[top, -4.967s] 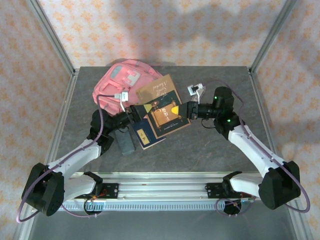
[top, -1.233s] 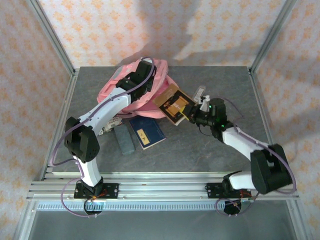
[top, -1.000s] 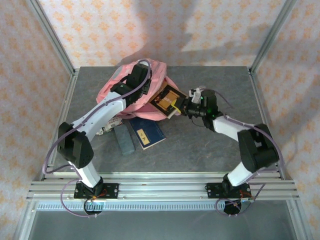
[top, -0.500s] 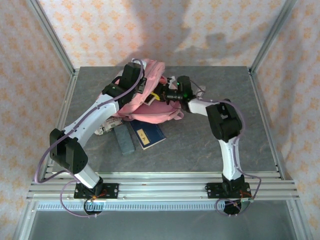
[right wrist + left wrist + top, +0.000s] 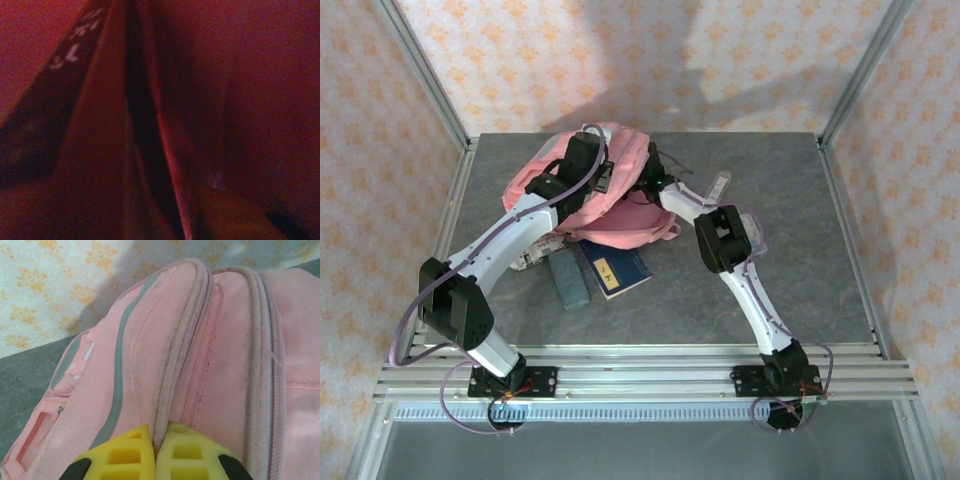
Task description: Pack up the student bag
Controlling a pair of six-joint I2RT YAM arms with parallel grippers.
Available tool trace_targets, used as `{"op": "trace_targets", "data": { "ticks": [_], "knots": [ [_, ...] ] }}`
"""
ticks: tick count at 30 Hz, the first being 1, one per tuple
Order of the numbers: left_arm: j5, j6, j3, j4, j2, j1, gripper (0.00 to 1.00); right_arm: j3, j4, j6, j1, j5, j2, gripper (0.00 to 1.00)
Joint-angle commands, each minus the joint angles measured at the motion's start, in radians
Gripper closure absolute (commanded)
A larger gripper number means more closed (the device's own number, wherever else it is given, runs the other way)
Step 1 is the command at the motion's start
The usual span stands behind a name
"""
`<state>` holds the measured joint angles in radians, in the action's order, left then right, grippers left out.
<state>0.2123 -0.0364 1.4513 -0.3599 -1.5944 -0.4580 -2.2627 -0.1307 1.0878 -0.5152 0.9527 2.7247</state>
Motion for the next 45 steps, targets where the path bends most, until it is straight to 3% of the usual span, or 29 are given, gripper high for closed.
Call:
{"op": "trace_targets", "data": {
  "ticks": [1,5,10,14,16,19,22,24,26,27,32,36,40,45],
  "knots": [
    [-0.012,0.042,0.002,0.175,0.035,-0.015,1.0,0.066,0.211,-0.125,0.02,-0.086,-0.117,0.6],
    [-0.011,0.044,-0.005,0.174,0.031,-0.015,1.0,0.349,0.174,-0.174,0.054,-0.131,-0.299,0.56],
    [-0.025,0.056,-0.026,0.19,0.028,-0.015,1.0,0.483,0.137,-0.198,0.071,-0.148,-0.376,0.57],
    [-0.04,0.075,-0.03,0.197,0.023,-0.016,1.0,0.447,0.122,-0.177,0.047,-0.123,-0.334,0.91],
    [-0.046,0.082,-0.027,0.196,0.015,-0.018,1.0,0.396,0.114,-0.177,0.024,-0.104,-0.309,1.0],
    [-0.049,0.089,-0.025,0.199,0.007,-0.022,1.0,0.296,0.082,-0.154,-0.01,-0.057,-0.258,1.0],
    [-0.043,0.097,-0.023,0.199,0.002,-0.025,1.0,0.167,0.2,-0.197,-0.021,-0.065,-0.195,1.0],
    [-0.038,0.101,-0.025,0.195,0.003,-0.024,1.0,0.153,0.272,-0.23,-0.016,-0.077,-0.188,0.9],
    [-0.03,0.102,-0.029,0.194,0.007,-0.024,1.0,0.212,0.321,-0.271,-0.003,-0.114,-0.23,0.7],
    [-0.027,0.102,-0.029,0.193,0.007,-0.024,1.0,0.259,0.319,-0.28,0.004,-0.126,-0.258,0.66],
    [-0.012,0.098,-0.031,0.191,0.002,-0.024,1.0,0.513,0.221,-0.287,0.046,-0.168,-0.427,0.61],
    [-0.017,0.103,-0.034,0.196,-0.01,-0.024,1.0,0.522,0.203,-0.279,0.043,-0.162,-0.42,0.63],
    [-0.028,0.119,-0.035,0.203,-0.016,-0.024,1.0,0.466,0.194,-0.251,0.028,-0.152,-0.354,0.9],
    [-0.027,0.121,-0.027,0.205,-0.036,-0.025,1.0,0.33,0.19,-0.221,0.002,-0.131,-0.264,0.93]
  ]
}}
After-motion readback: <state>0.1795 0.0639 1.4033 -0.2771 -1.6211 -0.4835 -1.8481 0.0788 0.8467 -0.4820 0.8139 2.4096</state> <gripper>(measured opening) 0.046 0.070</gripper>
